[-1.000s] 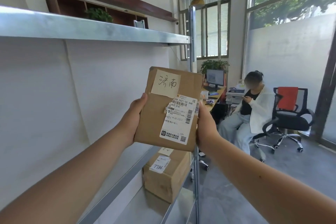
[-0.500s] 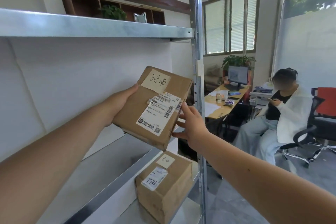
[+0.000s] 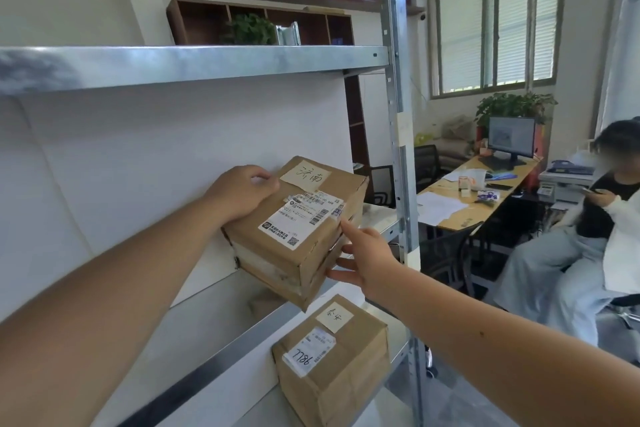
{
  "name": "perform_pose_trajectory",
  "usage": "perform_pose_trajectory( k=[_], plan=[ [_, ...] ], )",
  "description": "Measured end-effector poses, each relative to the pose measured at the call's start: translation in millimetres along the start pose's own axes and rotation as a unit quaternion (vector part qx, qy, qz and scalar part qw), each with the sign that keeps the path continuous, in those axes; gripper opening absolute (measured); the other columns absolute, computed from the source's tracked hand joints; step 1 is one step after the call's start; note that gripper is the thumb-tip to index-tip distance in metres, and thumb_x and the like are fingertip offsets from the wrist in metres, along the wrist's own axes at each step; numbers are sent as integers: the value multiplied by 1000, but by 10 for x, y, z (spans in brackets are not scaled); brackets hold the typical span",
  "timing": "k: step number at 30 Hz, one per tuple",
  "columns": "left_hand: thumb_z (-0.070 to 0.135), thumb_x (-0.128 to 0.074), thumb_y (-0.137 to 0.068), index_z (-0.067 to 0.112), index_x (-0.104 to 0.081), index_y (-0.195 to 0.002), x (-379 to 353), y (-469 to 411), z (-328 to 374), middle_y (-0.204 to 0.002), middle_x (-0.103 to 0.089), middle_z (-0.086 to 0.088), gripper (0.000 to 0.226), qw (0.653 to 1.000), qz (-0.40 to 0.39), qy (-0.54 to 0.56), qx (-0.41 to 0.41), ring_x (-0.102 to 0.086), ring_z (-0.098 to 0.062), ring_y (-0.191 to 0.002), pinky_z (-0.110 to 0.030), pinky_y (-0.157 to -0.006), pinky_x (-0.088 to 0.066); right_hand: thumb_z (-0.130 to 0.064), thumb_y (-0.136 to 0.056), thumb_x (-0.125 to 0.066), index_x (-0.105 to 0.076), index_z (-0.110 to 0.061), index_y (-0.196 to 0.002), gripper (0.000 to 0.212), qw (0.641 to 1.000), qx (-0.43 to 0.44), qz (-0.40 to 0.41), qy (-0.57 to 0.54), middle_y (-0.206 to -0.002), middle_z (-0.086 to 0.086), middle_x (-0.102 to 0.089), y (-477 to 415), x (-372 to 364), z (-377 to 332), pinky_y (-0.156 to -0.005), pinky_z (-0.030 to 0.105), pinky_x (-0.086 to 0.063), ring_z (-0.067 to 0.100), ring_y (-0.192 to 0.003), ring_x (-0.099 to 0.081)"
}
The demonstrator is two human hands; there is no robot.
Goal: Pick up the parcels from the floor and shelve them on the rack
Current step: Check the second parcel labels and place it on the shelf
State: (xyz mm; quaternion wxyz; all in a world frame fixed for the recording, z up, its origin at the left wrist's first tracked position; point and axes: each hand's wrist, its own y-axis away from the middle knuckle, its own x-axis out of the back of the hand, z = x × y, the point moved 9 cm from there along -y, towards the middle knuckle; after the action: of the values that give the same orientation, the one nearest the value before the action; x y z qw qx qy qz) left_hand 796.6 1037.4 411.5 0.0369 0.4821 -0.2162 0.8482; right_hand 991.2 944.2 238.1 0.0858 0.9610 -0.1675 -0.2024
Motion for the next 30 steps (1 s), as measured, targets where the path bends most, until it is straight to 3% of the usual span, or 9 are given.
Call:
perform_pose_trajectory(
  k=[3, 8, 13, 17, 19, 22, 26, 30],
  plan=[
    [59, -69, -90, 39, -59, -142, -147, -9, 126, -135, -65, 2, 56, 997, -47, -61, -31, -62, -24, -122, -37, -96, -48, -37, -102, -68, -56, -17, -121, 30, 999, -21, -3, 25, -123, 17, -61, 8, -5, 79, -81, 56, -67, 39, -107, -70],
    [53, -68, -95, 33, -77, -118, -278, -67, 184, -133, -69, 4, 32, 990, -56, -104, -73, -60, -19, -123, -34, -93, -45, -30, -99, -74, -57, -17, -116, 27, 999, -24, -3, 46, -124, 15, -61, -22, 2, 157, -78, 53, -68, 38, -115, -66],
    [61, -66, -93, 21, -83, -111, -369, -73, 169, -115, -78, 0, 47, 990, -64, -117, -45, -65, -15, -94, -33, -81, -50, -21, -96, -77, -62, -9, -124, 34, 996, -27, -15, 80, -111, 17, -66, -120, -10, 233, -89, 54, -66, 29, -95, -68],
    [82, -61, -82, 33, -62, -143, -467, 34, 254, -145, -64, 3, 78, 991, -75, -106, -33, -58, -22, -132, -38, -107, -47, -11, -96, -74, -66, -3, -122, 29, 997, -35, -13, 60, -105, 19, -67, -199, -25, 286, -94, 53, -64, 30, -89, -68],
    [91, -54, -77, 40, -55, -147, -530, 79, 288, -155, -56, 4, 87, 987, -105, -121, -29, -52, -23, -141, -44, -115, -42, -11, -95, -74, -68, -1, -122, 29, 998, -39, -14, 54, -103, 19, -67, -230, -54, 310, -95, 52, -64, 30, -84, -67],
    [90, -52, -79, 41, -57, -145, -585, 121, 318, -161, -49, 5, 83, 978, -138, -151, -31, -48, -23, -144, -45, -117, -41, -11, -95, -72, -69, -2, -117, 24, 997, -37, -16, 67, -97, 17, -64, -243, -99, 307, -93, 46, -63, 28, -79, -63],
    [83, -65, -77, 43, -53, -147, -583, 118, 291, -162, -47, 3, 82, 975, -138, -172, -36, -49, -23, -143, -42, -115, -42, -12, -94, -72, -68, -3, -126, 33, 996, -37, -23, 83, -96, 16, -64, -230, -119, 295, -78, 39, -58, 27, -76, -63],
    [91, -55, -73, 39, -50, -151, -529, 137, 270, -161, -48, 4, 94, 986, -110, -123, -22, -49, -23, -144, -44, -116, -42, -14, -94, -72, -67, -1, -128, 36, 995, -31, -27, 94, -97, 17, -63, -182, -98, 250, -71, 36, -54, 27, -73, -59]
  ],
)
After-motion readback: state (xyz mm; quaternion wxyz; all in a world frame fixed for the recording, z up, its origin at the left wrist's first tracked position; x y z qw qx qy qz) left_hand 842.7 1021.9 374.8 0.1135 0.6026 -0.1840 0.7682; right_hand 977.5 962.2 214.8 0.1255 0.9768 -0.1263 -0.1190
